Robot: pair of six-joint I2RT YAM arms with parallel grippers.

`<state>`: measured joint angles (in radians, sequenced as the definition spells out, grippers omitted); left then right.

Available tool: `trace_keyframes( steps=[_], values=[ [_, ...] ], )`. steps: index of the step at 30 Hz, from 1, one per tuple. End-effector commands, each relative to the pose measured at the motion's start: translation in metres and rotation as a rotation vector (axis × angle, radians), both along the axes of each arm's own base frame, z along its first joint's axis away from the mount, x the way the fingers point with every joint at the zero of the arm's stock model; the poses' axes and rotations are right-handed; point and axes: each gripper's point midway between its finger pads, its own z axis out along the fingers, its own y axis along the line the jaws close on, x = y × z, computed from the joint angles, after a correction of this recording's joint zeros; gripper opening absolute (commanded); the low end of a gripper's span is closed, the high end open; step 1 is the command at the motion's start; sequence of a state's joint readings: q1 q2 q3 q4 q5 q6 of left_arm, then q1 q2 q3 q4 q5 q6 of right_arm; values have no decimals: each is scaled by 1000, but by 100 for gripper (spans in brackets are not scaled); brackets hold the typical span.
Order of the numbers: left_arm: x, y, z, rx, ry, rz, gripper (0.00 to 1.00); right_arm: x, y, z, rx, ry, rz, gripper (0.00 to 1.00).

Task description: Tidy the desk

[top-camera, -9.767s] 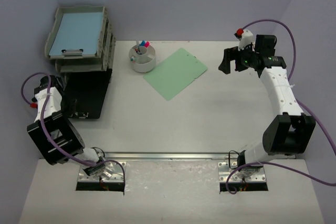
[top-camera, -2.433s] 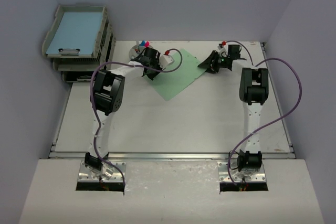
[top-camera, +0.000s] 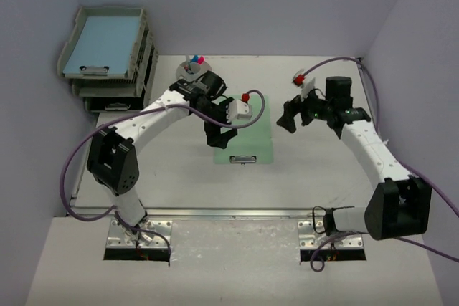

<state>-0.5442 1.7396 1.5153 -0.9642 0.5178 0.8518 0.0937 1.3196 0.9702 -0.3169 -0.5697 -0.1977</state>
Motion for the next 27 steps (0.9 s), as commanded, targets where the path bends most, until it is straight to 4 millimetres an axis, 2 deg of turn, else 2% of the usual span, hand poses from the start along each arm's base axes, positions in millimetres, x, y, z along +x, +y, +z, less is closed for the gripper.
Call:
trace_keyframes(
  steps=[1, 5, 7, 8, 10, 15, 23, 27],
  values=[
    [2, -16, -22, 43, -19, 57, 82, 27, -84, -6, 323, 338, -579, 99],
    [1, -39, -47, 78, -56, 51, 79, 29, -108, -11, 420, 405, -690, 99],
    [0, -48, -65, 106, -51, 42, 76, 29, -110, -11, 436, 404, -697, 99],
    [-4, -51, -65, 107, -51, 30, 76, 29, -110, -11, 437, 404, -696, 99],
    [-6, -61, -85, 134, -61, 14, 72, 29, -109, -11, 449, 407, -693, 99],
    [-14, -80, -106, 153, -57, 0, 67, 23, -104, -14, 465, 426, -672, 99],
    [-11, -83, -137, 205, -64, -4, 66, 16, -99, -12, 486, 424, -647, 99],
    [-12, -81, -148, 230, -61, -8, 63, 15, -99, -10, 487, 416, -646, 99]
  ],
)
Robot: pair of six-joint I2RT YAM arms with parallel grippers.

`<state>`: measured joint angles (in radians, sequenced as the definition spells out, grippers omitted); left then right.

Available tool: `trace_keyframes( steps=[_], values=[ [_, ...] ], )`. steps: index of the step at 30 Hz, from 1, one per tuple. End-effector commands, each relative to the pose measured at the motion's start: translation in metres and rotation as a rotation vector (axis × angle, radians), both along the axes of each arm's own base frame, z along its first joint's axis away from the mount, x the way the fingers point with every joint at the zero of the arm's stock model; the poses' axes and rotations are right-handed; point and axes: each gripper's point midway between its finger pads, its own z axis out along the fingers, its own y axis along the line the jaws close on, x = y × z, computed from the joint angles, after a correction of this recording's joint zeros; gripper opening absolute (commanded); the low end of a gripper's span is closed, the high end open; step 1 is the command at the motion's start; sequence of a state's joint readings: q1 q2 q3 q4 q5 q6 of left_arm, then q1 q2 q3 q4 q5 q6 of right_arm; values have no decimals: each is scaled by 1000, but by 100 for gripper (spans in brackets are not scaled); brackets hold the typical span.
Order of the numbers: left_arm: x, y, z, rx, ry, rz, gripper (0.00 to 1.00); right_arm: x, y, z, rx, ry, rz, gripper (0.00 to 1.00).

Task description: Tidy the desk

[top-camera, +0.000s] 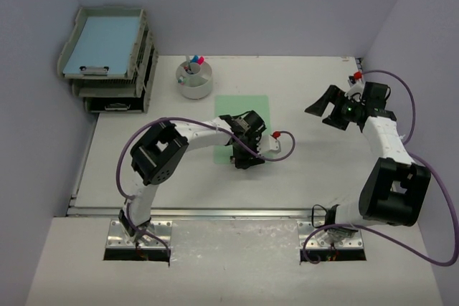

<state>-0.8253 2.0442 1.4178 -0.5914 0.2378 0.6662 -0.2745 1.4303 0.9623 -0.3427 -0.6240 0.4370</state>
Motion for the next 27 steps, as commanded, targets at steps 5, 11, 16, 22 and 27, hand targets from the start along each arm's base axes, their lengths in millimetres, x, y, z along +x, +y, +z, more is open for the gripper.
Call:
trace_keyframes(
  steps=[5, 11, 16, 22, 27],
  values=[
    [-2, 8, -25, 51, -19, -7, 44, 3, -2, 22, -1, -87, -2, 99],
    [-10, 18, -33, 88, -18, -36, 12, 2, -4, 20, -1, -86, -7, 98],
    [-15, 23, -25, 93, -24, -60, 0, 4, -4, 17, 4, -85, -3, 98],
    [-19, 30, 36, 15, -112, -62, 0, 4, -3, 11, 13, -83, 6, 97],
    [-39, 56, 82, -48, -171, -77, 0, 3, 1, 4, 39, -71, 12, 97]
  ],
)
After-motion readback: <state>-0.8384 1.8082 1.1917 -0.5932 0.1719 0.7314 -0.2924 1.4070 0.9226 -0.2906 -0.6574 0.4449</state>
